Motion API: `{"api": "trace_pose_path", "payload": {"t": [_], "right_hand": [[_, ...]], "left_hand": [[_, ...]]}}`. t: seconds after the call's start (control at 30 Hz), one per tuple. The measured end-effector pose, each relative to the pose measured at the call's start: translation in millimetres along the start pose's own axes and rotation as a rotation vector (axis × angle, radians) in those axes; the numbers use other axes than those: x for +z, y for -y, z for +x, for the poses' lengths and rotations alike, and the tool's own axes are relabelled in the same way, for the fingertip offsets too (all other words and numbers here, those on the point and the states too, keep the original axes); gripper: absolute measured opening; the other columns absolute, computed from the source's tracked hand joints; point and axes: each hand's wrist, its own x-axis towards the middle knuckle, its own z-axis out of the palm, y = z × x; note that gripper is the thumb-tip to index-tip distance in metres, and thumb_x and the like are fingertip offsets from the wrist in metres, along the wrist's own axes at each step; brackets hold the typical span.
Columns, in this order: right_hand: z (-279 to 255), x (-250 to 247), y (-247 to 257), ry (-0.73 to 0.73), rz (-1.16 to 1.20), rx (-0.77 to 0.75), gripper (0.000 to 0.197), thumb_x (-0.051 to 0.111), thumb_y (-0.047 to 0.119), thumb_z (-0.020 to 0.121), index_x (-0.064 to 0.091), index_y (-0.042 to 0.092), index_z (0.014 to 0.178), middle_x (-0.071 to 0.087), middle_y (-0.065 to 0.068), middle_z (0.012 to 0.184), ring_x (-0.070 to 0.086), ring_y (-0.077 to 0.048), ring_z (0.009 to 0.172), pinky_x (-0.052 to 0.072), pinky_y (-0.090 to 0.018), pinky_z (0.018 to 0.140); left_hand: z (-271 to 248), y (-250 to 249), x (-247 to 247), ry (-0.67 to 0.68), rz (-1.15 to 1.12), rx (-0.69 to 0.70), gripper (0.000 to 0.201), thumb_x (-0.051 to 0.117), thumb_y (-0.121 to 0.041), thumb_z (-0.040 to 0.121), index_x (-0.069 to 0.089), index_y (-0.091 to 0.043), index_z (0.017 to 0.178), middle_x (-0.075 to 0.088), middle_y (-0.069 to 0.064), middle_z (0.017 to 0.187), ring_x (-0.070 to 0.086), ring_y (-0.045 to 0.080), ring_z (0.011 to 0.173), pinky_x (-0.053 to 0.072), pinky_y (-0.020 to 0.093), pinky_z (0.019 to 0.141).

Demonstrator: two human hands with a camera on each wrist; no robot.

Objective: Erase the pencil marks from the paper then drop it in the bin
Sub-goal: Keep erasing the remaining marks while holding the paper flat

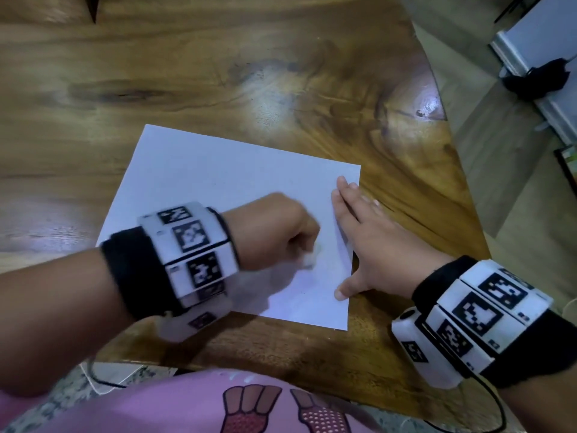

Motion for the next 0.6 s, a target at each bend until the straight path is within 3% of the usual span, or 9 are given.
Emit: {"api": "trace_pose_path", "payload": {"t": [0.07,0.13,0.17,0.3,0.4,0.47,0.53,0.6], "right_hand": [[0,0,0,-0.004,0.006,-0.003,0.138,0.079,0.052,0.061,-0.023,0.008,0.144,-0.04,-0.002,0.147,-0.034,-0.004,0.128,-0.011,-0.029,0.116],[1,0,0,-0.008,0.015,-0.003,0.138,0.08,0.05,0.06,-0.021,0.008,0.145,-0.039,-0.002,0.148,-0.033,-0.002,0.126,-0.011,-0.029,0.117],[1,0,0,-0.009,0.011,-0.003,0.138,0.08,0.05,0.06,-0.021,0.008,0.145,-0.039,-0.003,0.148,-0.033,-0.003,0.128,-0.011,-0.029,0.117],[0,0,-1,-0.004,0.005,-0.003,0.138,0.078,0.052,0.061,-0.023,0.007,0.144,-0.04,-0.004,0.148,-0.031,-0.013,0.138,-0.012,-0.029,0.116],[0,0,0,-0.001,0.009,-0.002,0.138,0.078,0.053,0.062,-0.025,0.007,0.143,-0.04,-0.003,0.148,-0.031,-0.013,0.138,-0.011,-0.03,0.116],[1,0,0,-0.003,0.006,0.002,0.138,0.078,0.052,0.062,-0.024,0.007,0.143,-0.04,-0.004,0.148,-0.03,-0.014,0.139,-0.011,-0.031,0.117],[1,0,0,-0.003,0.004,0.004,0.138,0.078,0.051,0.062,-0.024,0.007,0.143,-0.04,-0.004,0.147,-0.03,-0.014,0.139,-0.01,-0.031,0.117],[0,0,0,0.003,0.005,0.004,0.137,0.078,0.051,0.062,-0.024,0.008,0.143,-0.041,-0.003,0.147,-0.031,-0.014,0.138,-0.011,-0.03,0.117]], "left_hand": [[19,-16,-9,-0.085,0.002,-0.026,0.011,0.063,-0.021,0.078,0.066,-0.012,0.085,0.059,-0.001,0.077,0.046,0.014,0.07,0.032,0.013,0.057],[29,-25,-7,-0.077,0.005,-0.038,0.011,0.06,-0.018,0.08,0.064,-0.009,0.086,0.055,0.001,0.077,0.045,0.016,0.07,0.029,0.023,0.057],[27,-27,-4,-0.048,0.0,-0.065,0.01,0.059,-0.015,0.08,0.063,-0.007,0.083,0.055,0.003,0.077,0.046,0.018,0.07,0.028,0.026,0.058],[-4,-24,13,0.074,-0.05,0.051,0.011,0.055,-0.013,0.078,0.064,-0.011,0.071,0.063,0.005,0.077,0.054,0.02,0.068,0.036,0.026,0.061],[-17,-21,18,0.205,-0.077,0.035,0.01,0.056,-0.014,0.08,0.065,-0.015,0.077,0.066,0.004,0.085,0.056,0.015,0.072,0.038,0.023,0.062],[-3,-16,10,0.11,-0.042,0.042,0.01,0.056,-0.016,0.079,0.066,-0.015,0.079,0.066,0.005,0.086,0.058,0.018,0.075,0.043,0.026,0.07],[14,-13,0,-0.02,-0.007,0.02,0.009,0.059,-0.018,0.08,0.066,-0.012,0.083,0.066,0.006,0.088,0.055,0.018,0.076,0.039,0.025,0.07],[19,-11,1,-0.045,-0.02,0.019,0.009,0.06,-0.017,0.08,0.065,-0.01,0.082,0.065,0.007,0.088,0.053,0.018,0.075,0.037,0.025,0.067]]}}
